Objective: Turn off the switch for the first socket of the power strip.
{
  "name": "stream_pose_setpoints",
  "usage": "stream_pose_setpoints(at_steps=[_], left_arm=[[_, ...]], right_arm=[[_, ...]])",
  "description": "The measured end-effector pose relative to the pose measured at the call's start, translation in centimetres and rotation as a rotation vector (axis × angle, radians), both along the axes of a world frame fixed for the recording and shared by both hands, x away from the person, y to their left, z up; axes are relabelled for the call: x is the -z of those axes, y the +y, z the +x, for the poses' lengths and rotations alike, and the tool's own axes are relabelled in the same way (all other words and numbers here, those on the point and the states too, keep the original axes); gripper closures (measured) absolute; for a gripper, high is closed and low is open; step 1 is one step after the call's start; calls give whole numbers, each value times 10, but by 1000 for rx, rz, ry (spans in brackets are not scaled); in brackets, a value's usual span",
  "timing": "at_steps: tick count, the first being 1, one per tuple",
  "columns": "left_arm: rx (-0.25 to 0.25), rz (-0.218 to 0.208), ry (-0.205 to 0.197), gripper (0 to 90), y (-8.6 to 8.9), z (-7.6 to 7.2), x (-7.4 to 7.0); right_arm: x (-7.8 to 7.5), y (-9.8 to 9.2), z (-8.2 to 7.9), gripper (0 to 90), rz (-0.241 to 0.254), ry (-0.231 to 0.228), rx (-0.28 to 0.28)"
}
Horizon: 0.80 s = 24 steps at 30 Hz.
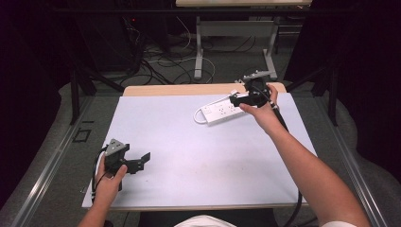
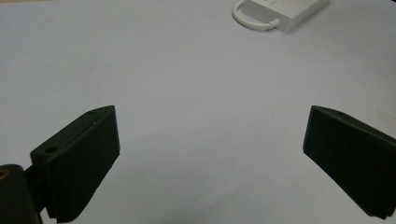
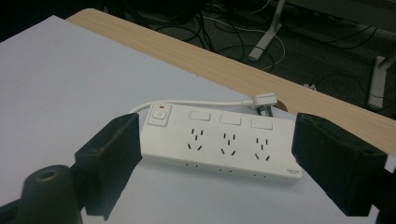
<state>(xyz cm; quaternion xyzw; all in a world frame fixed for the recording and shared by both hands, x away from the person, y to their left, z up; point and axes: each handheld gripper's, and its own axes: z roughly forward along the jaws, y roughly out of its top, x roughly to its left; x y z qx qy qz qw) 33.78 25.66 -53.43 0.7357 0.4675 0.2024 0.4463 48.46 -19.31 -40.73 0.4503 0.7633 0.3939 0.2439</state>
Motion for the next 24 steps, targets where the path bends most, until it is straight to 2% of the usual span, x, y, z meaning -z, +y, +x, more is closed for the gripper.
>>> stream_pose_setpoints(at_steps=[6, 16, 24], left_arm=[[-1, -1, 0, 36, 1, 0, 0], [-2, -3, 3, 36, 0, 0, 1], [1, -2, 3, 37, 0, 0, 1]], right_arm=[[-2, 1, 10, 154, 8, 7, 9], [-5, 1, 25, 156, -6, 23, 26], [1, 1, 37, 159, -8, 46, 44]])
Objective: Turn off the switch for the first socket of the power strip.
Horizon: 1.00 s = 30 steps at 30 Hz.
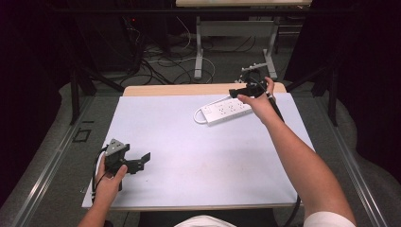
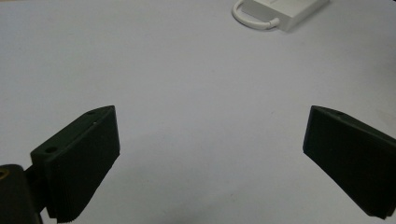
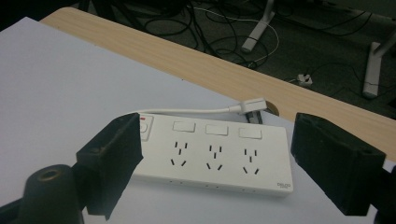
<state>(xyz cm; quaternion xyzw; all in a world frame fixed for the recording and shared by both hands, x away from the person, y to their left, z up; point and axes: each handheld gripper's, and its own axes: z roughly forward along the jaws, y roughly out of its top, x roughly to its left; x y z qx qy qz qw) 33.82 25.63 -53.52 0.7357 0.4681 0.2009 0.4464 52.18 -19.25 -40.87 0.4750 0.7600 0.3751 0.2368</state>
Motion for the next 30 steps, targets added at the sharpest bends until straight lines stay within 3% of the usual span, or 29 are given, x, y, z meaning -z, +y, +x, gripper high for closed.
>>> stream_pose_setpoints(at_steps=[20, 30], left_arm=[[-1, 1, 7, 38, 1, 1, 1], [-1, 1, 6, 38, 1, 1, 1]], right_arm=[[30, 14, 26, 206, 6, 41, 19], [39, 17, 34, 240, -19, 33, 19]])
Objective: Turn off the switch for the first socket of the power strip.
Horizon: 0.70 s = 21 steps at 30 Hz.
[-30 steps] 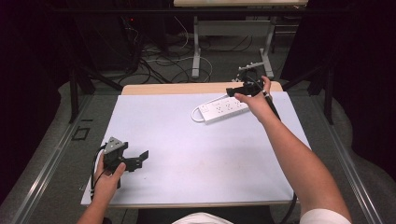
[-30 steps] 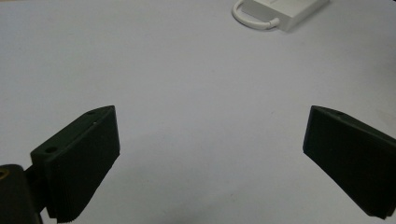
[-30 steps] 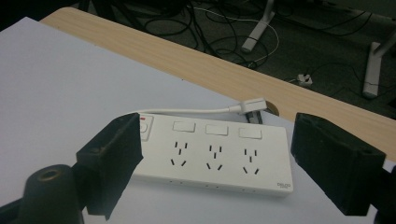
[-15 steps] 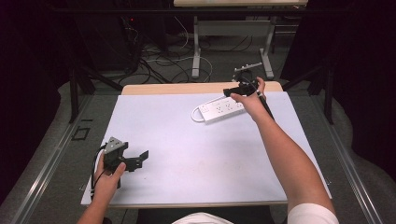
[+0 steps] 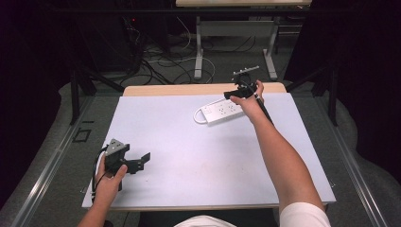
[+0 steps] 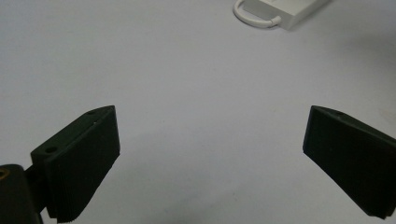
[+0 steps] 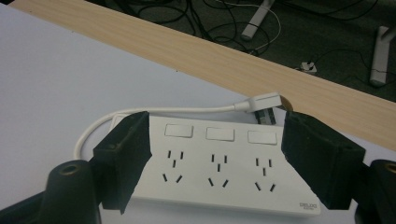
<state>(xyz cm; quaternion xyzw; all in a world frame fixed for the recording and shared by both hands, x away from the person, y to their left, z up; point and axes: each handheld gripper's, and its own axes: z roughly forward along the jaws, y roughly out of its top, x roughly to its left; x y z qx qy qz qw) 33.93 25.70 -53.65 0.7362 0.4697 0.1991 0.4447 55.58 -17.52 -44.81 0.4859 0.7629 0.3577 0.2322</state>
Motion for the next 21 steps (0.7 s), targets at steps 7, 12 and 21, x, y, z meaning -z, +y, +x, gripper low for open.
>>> stream_pose_setpoints(at_steps=[7, 12, 21], left_arm=[[1, 2, -1, 38, 0, 0, 0], [3, 4, -3, 38, 0, 0, -1], [2, 2, -6, 38, 1, -1, -1]], right_arm=[[6, 5, 4, 283, -7, -6, -22], [13, 10, 6, 315, -18, 5, -48], [22, 16, 10, 349, -25, 22, -47]])
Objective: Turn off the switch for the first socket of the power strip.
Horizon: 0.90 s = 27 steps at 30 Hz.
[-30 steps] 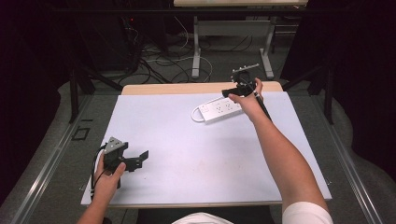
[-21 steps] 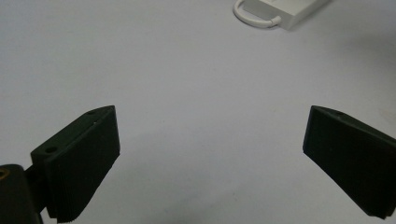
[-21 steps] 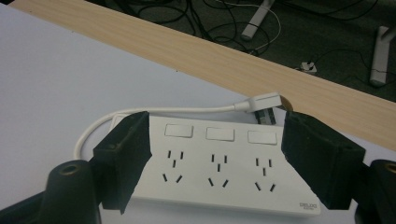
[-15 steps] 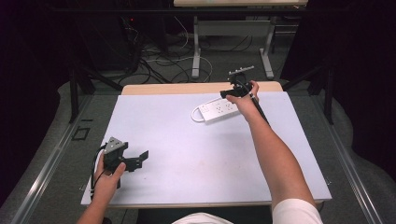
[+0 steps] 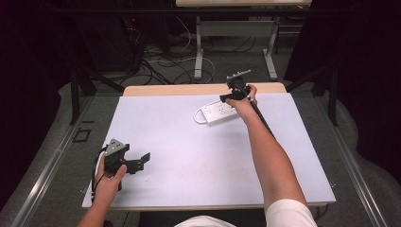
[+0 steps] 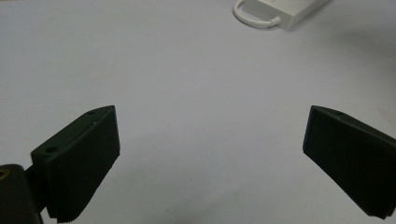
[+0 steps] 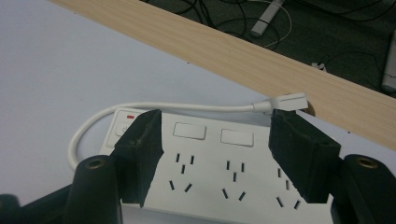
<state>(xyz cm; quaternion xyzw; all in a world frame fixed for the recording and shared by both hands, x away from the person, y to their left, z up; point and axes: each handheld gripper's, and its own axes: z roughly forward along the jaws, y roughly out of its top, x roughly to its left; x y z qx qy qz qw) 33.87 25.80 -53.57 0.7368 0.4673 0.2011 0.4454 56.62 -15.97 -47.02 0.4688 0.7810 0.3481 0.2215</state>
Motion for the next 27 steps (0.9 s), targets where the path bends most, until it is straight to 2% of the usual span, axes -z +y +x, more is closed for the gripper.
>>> stream_pose_setpoints(at_steps=[1, 8, 14, 17, 21, 27], left_arm=[[1, 0, 0, 38, 0, 0, 0], [0, -4, -3, 38, 0, 0, 0], [1, -5, -5, 38, 1, 0, -1], [1, -5, -6, 38, 1, -1, -1], [1, -5, -5, 38, 0, -1, -1], [1, -6, -5, 38, 0, -1, -1]], right_arm=[[1, -1, 1, 354, -11, -13, -3], [8, -1, 5, 373, -27, -4, 7], [12, 0, 8, 393, -14, -3, 32], [15, 2, 9, 430, 7, 1, 17], [19, 6, 11, 447, -14, 0, 0], [24, 8, 13, 528, 3, 22, -14]])
